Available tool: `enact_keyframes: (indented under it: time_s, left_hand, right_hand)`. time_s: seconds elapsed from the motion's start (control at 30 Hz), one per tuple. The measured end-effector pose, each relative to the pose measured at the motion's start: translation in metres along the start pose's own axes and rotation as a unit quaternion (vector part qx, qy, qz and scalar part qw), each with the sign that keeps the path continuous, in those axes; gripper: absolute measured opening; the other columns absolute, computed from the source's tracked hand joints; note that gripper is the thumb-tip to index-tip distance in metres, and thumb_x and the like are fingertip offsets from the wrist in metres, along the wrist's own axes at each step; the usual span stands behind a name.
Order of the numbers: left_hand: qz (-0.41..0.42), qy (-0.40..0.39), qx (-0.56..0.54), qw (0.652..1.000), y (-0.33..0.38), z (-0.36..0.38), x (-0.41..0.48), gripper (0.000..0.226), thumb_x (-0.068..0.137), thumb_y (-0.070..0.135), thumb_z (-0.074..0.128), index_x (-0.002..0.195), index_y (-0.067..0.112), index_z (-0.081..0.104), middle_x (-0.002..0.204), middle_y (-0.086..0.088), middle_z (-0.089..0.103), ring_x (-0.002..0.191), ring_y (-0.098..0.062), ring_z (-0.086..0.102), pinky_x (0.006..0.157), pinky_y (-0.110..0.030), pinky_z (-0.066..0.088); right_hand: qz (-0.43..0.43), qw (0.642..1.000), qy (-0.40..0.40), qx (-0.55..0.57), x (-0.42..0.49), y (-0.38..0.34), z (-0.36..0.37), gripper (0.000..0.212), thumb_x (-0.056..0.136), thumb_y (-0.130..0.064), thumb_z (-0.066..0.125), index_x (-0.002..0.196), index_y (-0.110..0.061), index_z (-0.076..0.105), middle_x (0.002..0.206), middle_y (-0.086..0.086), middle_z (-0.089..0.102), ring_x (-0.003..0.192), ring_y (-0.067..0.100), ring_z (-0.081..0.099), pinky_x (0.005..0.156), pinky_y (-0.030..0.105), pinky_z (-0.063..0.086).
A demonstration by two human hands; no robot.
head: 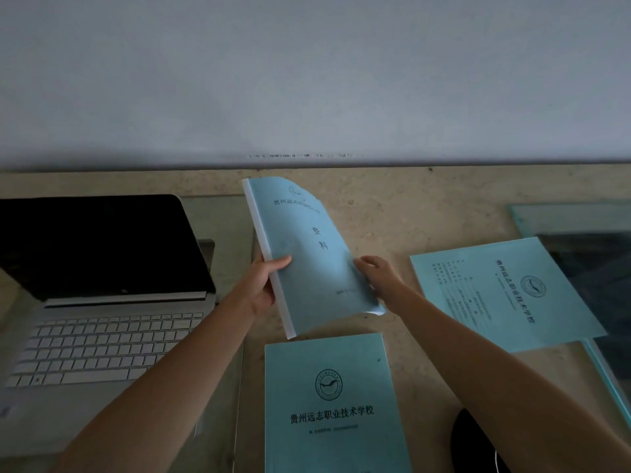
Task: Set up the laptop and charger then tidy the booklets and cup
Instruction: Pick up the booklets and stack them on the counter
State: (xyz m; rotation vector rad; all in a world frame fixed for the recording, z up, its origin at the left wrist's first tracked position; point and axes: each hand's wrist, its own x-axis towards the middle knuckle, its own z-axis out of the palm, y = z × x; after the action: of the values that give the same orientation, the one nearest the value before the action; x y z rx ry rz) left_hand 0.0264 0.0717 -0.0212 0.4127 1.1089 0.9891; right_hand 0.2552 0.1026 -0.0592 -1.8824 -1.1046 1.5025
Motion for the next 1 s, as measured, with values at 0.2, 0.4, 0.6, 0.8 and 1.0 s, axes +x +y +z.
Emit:
enact_keyframes:
  time_s: [0.2,0.4,0.6,0.8,1.0]
  left_hand:
    - [0.006,-0.067,0.044,0.997,0.005,0.003,-0.04,0.028,0.085,0.001,0.056,0.109,0.012,0.064,0.089,-0.005,0.076,0.078,-0.021,0.073,0.061,-0.031,0.058]
    - [-0.017,-0.054,0.102,0.993,-0.014,-0.007,-0.092,0.029,0.086,-0.003,0.054,0.111,0.009,0.06,0.089,-0.008,0.074,0.078,-0.024,0.071,0.065,-0.035,0.058]
    - [-0.052,-0.009,0.136,0.989,-0.051,-0.018,-0.137,0.047,0.081,-0.005,0.062,0.126,0.005,0.052,0.113,-0.018,0.065,0.1,-0.034,0.063,0.084,-0.044,0.051]
    - [-0.091,0.021,0.154,0.984,-0.095,-0.036,-0.173,0.047,0.077,-0.004,0.067,0.12,0.006,0.052,0.112,-0.017,0.065,0.103,-0.034,0.061,0.091,-0.046,0.048]
    - [-0.12,0.019,0.138,0.983,-0.133,-0.047,-0.197,0.041,0.077,-0.006,0.066,0.115,0.005,0.056,0.111,-0.02,0.066,0.105,-0.037,0.06,0.091,-0.046,0.049]
  right_hand:
    - [0.115,0.983,-0.06,0.128,-0.052,0.014,-0.004,0.038,0.087,-0.045,0.061,0.081,-0.009,0.064,0.08,0.009,0.067,0.079,0.023,0.064,0.073,0.029,0.05]
    - [0.04,0.983,-0.036,0.173,-0.104,0.038,-0.025,0.017,0.092,-0.024,0.06,0.094,-0.007,0.063,0.086,0.008,0.058,0.08,0.022,0.053,0.068,0.033,0.046]
    - [0.035,0.984,-0.037,0.171,-0.153,0.076,-0.025,0.012,0.095,-0.016,0.056,0.084,-0.01,0.054,0.06,0.003,0.053,0.043,0.011,0.052,0.044,0.023,0.043]
    - [0.065,0.984,-0.04,0.164,-0.189,0.122,-0.023,0.015,0.093,-0.013,0.058,0.103,-0.003,0.055,0.073,0.01,0.056,0.056,0.018,0.054,0.052,0.026,0.044]
    - [0.083,0.983,-0.008,0.163,-0.219,0.16,-0.021,0.017,0.091,-0.009,0.06,0.105,0.002,0.058,0.066,0.008,0.061,0.046,0.015,0.059,0.046,0.024,0.046]
